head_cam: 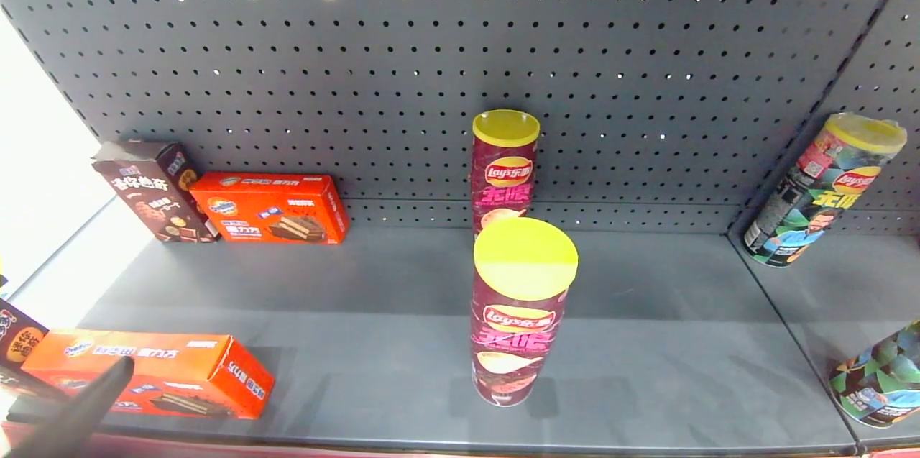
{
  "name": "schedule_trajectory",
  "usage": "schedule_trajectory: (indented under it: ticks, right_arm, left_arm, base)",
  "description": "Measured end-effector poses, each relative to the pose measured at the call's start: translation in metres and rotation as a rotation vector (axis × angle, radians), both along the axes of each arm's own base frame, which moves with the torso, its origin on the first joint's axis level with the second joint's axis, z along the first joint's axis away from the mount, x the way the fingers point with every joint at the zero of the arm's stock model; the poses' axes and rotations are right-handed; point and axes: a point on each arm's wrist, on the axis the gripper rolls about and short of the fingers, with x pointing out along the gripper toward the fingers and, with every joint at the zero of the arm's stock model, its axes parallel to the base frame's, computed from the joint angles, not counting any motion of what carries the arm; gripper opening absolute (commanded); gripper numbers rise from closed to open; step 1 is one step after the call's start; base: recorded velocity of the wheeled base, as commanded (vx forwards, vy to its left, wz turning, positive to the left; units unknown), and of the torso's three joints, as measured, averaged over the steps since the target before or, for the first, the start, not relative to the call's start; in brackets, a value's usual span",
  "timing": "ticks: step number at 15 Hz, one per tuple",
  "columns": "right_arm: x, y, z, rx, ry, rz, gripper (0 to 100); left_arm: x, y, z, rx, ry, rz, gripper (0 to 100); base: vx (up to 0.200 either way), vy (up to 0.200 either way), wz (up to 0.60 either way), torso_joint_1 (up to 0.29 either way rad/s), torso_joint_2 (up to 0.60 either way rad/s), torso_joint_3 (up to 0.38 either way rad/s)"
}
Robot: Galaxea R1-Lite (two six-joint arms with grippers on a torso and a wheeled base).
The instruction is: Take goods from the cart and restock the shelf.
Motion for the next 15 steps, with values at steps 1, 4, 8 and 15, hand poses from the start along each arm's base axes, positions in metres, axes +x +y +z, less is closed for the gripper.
schedule_trajectory:
  ticks: [1,4,8,15]
  right_arm:
    - [-0.004,-0.002,-0.007,0.001,0.0,-0.002,100]
    - [-0.01,-0.007,-0.021,0.0,0.001,-0.005,100]
    - [-0.015,-0.01,-0.051,-0.031,0.045,-0.009,100]
    - [-0.027,-0.021,-0.114,-0.184,0.265,-0.101,100]
  left_arm:
    - [-0.011,0.004,-0.009,0.01,0.026,0.0,100]
    - [-0.045,0.018,-0.037,0.04,0.09,0.001,100]
    - [-0.071,0.027,-0.067,0.06,0.093,0.005,100]
    - [-0.067,0.026,-0.107,0.107,0.14,-0.01,100]
  base:
    - [0.0,0.0,0.0,0.0,0.0,0.0]
    - [0.0,0.0,0.0,0.0,0.0,0.0]
    - [0.0,0.0,0.0,0.0,0.0,0.0]
    - [0.0,0.0,0.0,0.0,0.0,0.0]
